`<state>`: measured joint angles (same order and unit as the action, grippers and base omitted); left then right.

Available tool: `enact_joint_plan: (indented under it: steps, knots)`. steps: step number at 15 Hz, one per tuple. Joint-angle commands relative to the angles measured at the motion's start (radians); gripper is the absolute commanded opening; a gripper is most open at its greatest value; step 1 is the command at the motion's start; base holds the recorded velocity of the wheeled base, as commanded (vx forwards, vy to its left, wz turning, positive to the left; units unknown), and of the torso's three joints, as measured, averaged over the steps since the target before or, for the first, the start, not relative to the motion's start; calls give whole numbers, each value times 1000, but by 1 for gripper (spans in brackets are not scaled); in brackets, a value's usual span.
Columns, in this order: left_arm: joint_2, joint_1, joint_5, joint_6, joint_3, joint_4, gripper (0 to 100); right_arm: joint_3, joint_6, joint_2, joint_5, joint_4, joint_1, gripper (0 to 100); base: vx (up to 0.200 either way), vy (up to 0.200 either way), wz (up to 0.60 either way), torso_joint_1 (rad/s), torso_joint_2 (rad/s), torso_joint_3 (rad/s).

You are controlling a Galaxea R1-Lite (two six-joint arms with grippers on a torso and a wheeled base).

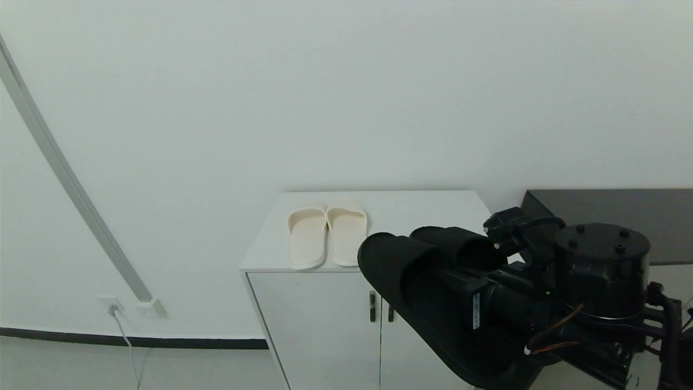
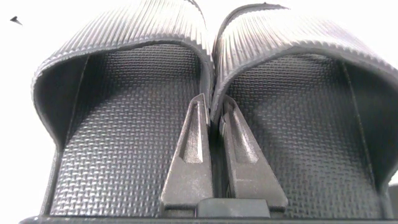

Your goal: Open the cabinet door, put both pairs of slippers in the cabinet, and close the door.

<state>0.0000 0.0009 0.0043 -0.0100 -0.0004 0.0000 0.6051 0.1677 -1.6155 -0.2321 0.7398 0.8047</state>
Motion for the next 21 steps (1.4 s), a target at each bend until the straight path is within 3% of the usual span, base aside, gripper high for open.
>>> enact_joint_plan:
  steps: [1, 17, 21]
  knots:
    - [2, 1, 0, -1, 0, 0, 0, -7, -11, -1, -1, 0, -4, 0, -200, 0, 0, 7, 7, -2]
    - [0, 1, 3, 1, 0, 0, 0, -47, -48, 13, 4, 3, -19, 0, 0, 0, 0, 0, 0, 0]
    - [0, 1, 3, 2, 0, 0, 0, -61, -50, 13, 2, 3, -19, 0, 0, 0, 0, -137, 307, 172]
